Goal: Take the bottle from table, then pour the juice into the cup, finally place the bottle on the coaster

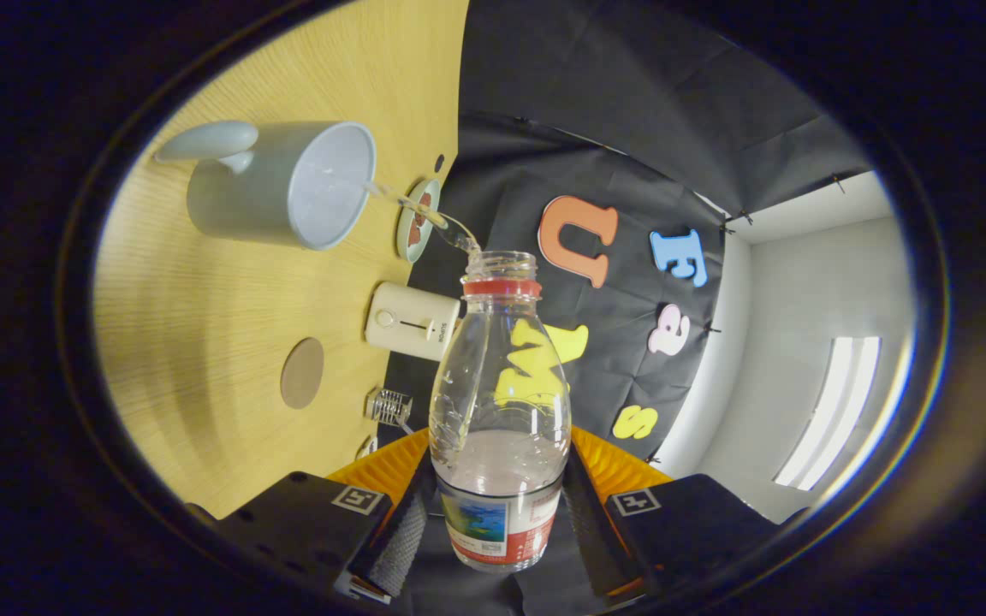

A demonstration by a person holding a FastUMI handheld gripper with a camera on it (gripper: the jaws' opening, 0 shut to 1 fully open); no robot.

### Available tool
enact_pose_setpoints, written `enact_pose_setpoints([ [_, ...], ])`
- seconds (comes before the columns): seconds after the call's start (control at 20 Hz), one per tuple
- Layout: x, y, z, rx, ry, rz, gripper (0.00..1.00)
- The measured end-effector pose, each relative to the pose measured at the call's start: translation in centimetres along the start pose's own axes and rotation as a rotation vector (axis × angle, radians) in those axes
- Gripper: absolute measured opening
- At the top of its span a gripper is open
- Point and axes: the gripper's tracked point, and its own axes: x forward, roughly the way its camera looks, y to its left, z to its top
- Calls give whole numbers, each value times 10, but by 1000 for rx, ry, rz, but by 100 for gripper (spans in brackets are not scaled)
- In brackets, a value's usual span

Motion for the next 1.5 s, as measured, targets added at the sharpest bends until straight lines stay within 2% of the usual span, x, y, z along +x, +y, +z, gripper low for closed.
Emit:
enact_pose_setpoints([
  [0.1, -1, -2, -2, -21, 4, -6, 82],
  [0.35, 0, 9, 0, -70, 6, 39, 82],
  [0.5, -4, 3, 9, -61, -9, 20, 82],
  [0.7, -6, -6, 14, -122, -19, -32, 81],
  [1.0, -6, 2, 9, -148, -12, -5, 82],
  [1.35, -6, -5, 15, -159, -34, -23, 81],
  [1.5, -6, -9, 12, -206, -29, -26, 81],
])
